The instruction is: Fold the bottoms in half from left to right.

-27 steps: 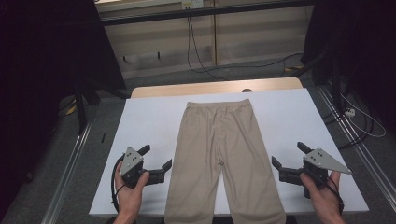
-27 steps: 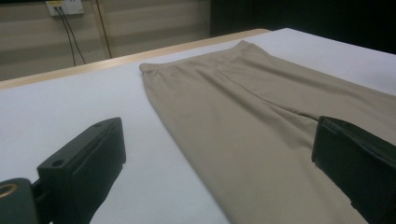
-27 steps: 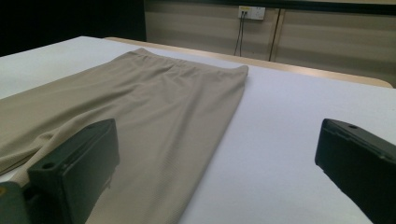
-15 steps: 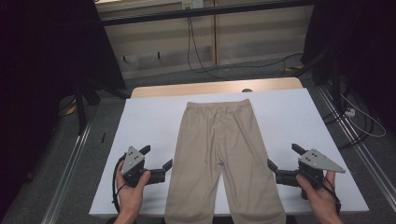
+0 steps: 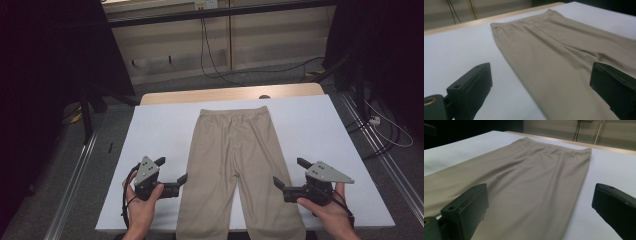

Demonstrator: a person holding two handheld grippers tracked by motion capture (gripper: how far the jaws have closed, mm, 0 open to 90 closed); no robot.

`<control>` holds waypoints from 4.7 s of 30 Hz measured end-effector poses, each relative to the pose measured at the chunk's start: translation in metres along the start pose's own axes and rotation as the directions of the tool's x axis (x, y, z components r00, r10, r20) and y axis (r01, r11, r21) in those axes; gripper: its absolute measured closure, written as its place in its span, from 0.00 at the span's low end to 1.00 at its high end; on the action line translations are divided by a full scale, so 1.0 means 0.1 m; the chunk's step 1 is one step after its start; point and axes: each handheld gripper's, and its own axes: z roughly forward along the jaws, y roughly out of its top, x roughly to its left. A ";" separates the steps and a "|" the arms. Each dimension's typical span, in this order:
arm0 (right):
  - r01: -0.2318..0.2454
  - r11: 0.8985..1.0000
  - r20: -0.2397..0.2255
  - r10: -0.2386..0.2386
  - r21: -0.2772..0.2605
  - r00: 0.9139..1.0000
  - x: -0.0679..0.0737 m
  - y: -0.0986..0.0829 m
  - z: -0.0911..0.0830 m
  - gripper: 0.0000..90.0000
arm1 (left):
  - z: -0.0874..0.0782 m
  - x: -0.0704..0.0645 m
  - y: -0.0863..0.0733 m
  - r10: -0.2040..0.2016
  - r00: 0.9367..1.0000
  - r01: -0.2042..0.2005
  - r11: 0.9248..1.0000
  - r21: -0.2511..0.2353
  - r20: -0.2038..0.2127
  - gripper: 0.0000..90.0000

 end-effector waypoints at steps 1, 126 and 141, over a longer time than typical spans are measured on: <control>0.000 1.000 0.000 0.000 0.000 1.000 0.00 0.00 0.00 0.01 | 0.01 0.01 0.00 -0.012 1.000 0.012 1.000 0.012 0.011 0.06; 0.294 0.891 -0.521 -0.078 0.345 0.850 2.23 0.24 1.21 1.00 | 2.15 1.23 0.56 -0.203 0.979 0.199 0.945 0.258 -0.013 0.75; 0.298 0.901 -0.535 -0.091 0.315 0.840 2.22 0.34 1.17 1.00 | 2.17 1.27 0.60 -0.314 0.949 0.307 0.922 0.236 -0.008 0.96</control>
